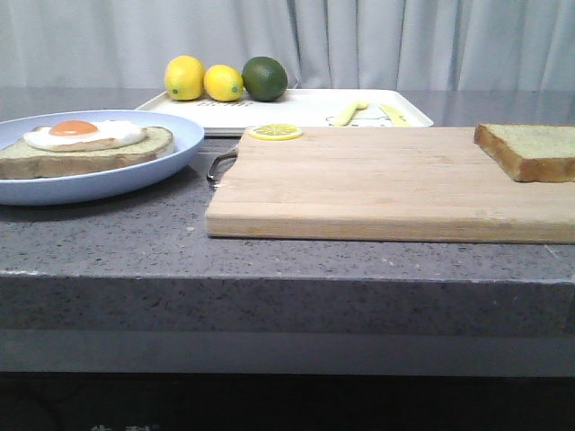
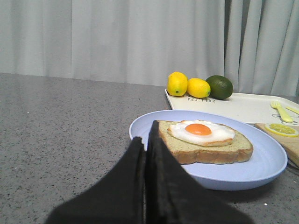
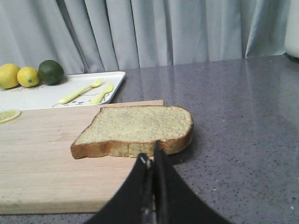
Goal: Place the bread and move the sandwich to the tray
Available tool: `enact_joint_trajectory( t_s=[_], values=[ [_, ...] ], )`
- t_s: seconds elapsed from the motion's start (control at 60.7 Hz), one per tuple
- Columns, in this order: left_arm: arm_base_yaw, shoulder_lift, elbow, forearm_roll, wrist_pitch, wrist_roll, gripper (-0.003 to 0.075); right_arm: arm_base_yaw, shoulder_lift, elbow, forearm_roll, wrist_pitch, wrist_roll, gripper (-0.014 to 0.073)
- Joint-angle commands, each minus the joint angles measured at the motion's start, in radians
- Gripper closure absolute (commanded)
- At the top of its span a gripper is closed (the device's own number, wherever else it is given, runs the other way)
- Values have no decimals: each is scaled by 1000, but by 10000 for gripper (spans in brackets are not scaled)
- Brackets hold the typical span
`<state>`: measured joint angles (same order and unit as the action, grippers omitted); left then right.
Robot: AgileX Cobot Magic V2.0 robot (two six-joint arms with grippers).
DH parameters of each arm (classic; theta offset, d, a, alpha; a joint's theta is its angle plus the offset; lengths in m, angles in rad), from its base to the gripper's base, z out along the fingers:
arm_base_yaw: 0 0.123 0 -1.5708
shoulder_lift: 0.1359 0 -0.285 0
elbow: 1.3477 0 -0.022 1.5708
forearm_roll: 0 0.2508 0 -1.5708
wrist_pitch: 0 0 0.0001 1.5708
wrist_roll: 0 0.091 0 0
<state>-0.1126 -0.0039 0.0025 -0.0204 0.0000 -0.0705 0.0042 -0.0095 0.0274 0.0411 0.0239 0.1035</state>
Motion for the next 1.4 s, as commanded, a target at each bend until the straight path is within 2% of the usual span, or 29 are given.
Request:
enact_joint_trajectory(
  t_s=[0.0, 0.675, 0.84, 0.955, 1.103, 1.383],
  values=[
    [2, -22, 4, 2, -89, 0, 741, -6, -18, -3, -7, -88, -2, 664],
    [2, -22, 4, 2, -89, 0, 741, -6, -18, -3, -7, -93, -2, 664],
    [2, -22, -3, 2, -150, 0, 741, -6, -18, -9, -7, -116, -2, 664],
    [2, -22, -47, 2, -161, -2, 741, -6, -18, -61, -6, -79, -2, 664],
    [2, -15, -177, 2, -72, -2, 741, -6, -15, -194, -6, 29, -2, 664],
    [2, 125, -515, 2, 247, -2, 741, -3, 134, -520, -7, 290, -2, 664]
  ],
)
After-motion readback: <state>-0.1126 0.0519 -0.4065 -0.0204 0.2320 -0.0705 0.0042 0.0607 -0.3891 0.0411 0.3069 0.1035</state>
